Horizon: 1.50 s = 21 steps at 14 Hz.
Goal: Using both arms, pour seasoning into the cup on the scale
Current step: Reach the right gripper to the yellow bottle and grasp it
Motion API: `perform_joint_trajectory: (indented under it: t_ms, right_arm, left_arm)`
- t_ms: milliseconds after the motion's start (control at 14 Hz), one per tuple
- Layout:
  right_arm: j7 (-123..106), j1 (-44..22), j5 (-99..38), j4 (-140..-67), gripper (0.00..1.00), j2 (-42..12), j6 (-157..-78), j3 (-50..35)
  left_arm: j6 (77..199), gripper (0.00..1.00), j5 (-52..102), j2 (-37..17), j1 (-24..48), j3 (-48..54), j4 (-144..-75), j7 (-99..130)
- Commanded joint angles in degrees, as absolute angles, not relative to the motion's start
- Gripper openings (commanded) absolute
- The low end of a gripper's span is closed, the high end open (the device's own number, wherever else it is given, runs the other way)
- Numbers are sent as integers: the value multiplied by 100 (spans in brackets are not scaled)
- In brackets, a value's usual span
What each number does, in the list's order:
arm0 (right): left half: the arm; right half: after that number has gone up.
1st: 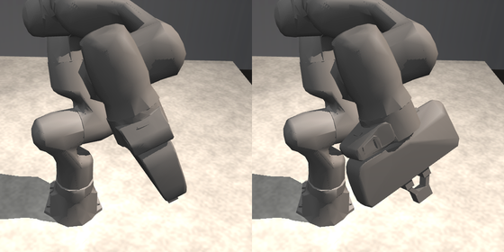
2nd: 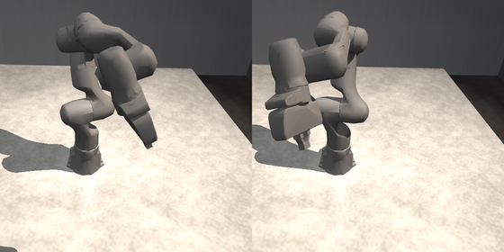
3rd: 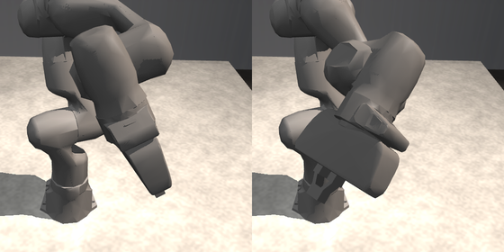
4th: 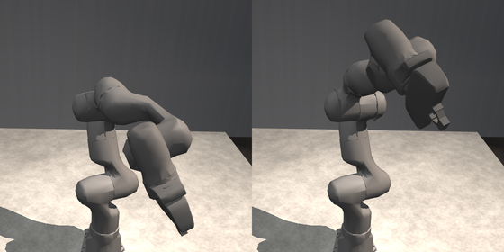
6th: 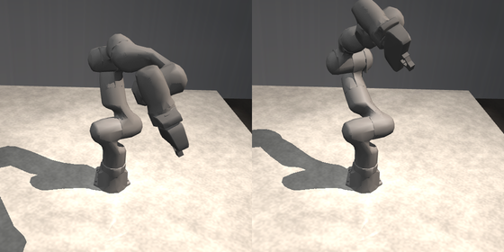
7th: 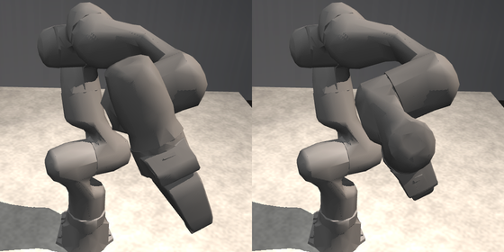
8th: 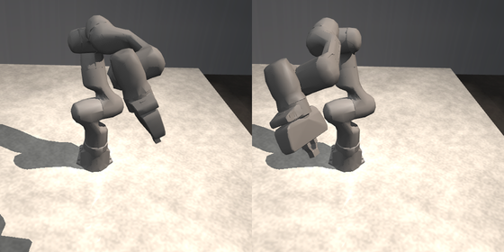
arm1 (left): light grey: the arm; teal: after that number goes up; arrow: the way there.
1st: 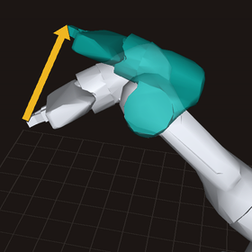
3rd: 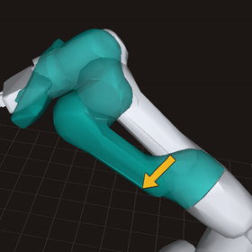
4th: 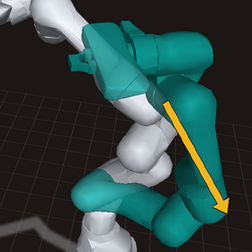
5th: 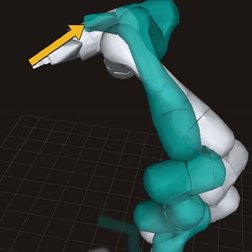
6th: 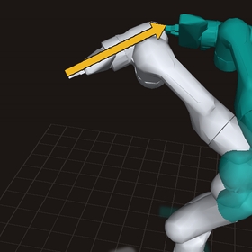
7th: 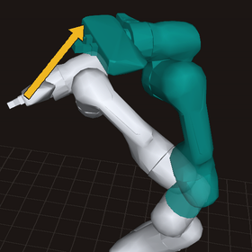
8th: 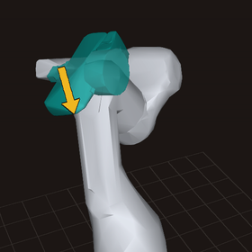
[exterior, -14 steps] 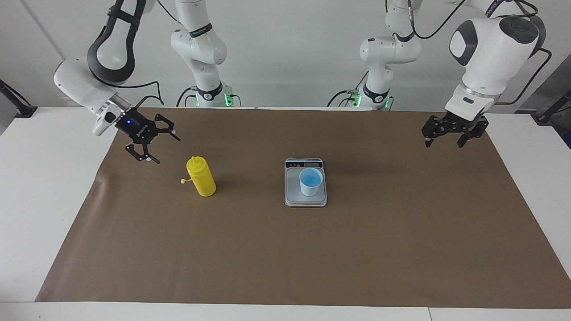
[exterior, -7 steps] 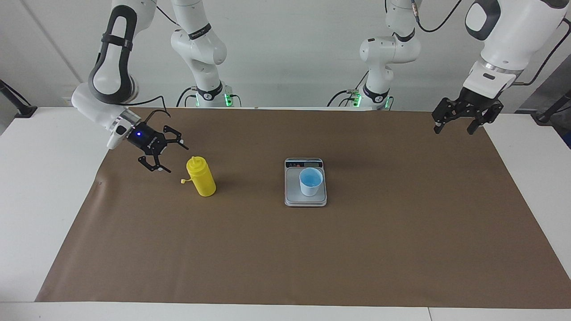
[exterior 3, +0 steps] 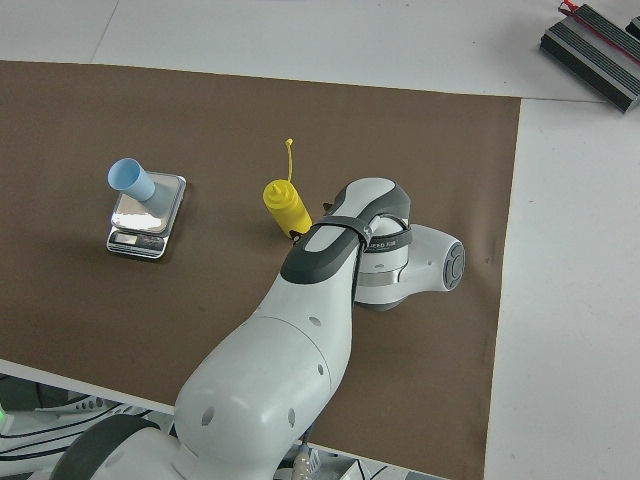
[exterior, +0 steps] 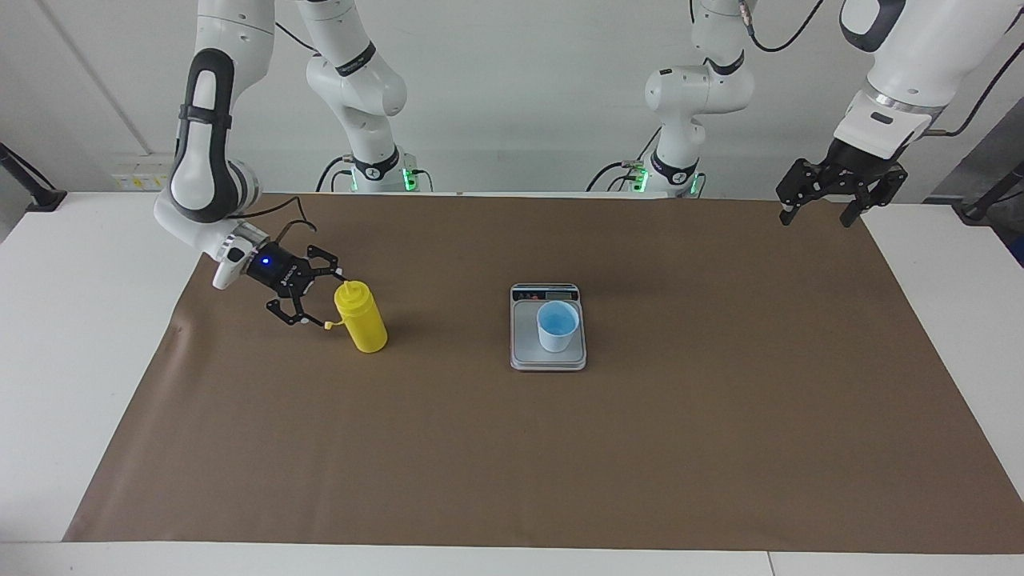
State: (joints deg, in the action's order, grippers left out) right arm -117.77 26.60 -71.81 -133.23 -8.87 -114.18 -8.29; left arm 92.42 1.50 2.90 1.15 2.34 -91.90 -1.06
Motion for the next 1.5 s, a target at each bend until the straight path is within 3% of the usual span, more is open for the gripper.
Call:
perform_joint_trajectory:
  t_ms: [0, 1429]
  right_arm:
    - [-12339, 2611, -7619, -13271, 100, -1213, -11241, -853]
    - [-12349, 1854, -8508, -12894, 100, -1397, -11637, -852]
  left_arm:
    - [9036, 100, 193, 360, 61, 264, -9220, -202]
    - [8965, 100, 185, 387, 35, 255, -9264, -352]
